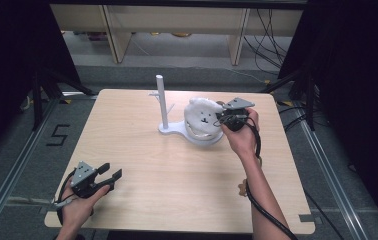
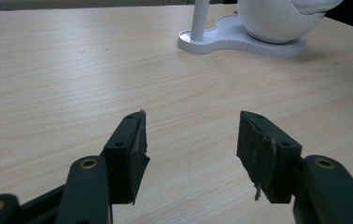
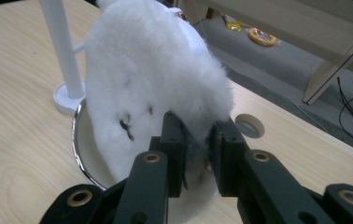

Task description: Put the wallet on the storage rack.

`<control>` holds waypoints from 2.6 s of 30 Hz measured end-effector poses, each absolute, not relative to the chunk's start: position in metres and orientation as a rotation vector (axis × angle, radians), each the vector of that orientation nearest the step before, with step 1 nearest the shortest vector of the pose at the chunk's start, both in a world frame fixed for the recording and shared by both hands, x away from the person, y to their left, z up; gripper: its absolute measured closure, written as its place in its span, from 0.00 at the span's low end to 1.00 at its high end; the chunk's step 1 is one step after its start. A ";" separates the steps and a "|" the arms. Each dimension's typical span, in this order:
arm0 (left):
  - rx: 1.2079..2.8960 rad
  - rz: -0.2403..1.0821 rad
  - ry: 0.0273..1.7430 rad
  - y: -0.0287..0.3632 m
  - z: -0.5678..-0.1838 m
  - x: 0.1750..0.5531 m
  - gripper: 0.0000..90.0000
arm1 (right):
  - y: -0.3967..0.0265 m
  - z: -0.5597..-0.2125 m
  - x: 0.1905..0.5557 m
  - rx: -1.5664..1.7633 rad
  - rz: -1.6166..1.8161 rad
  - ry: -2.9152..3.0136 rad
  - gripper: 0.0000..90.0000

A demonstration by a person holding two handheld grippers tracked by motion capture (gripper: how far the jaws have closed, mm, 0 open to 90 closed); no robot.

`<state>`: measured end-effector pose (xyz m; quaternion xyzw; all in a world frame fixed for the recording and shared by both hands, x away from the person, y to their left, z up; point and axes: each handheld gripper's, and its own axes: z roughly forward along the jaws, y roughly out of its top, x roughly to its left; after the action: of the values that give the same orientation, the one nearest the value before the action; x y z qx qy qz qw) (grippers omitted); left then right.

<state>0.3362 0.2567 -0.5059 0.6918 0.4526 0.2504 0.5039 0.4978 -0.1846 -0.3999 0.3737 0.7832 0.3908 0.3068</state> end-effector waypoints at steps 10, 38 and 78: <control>1.664 0.602 1.061 0.256 -0.507 0.338 0.47 | -0.183 -0.406 0.506 1.037 0.932 2.124 0.87; 1.665 0.598 1.087 0.256 -0.505 0.335 0.47 | -0.183 -0.402 0.507 1.134 0.952 2.042 0.52; 1.676 0.595 1.066 0.248 -0.504 0.334 0.47 | -0.272 -0.427 0.409 1.630 0.850 2.101 0.69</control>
<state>0.3341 0.2480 -0.5041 0.6957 0.4425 0.2470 0.5091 0.4091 -0.2722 -0.4266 0.5749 0.7412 0.2997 0.1742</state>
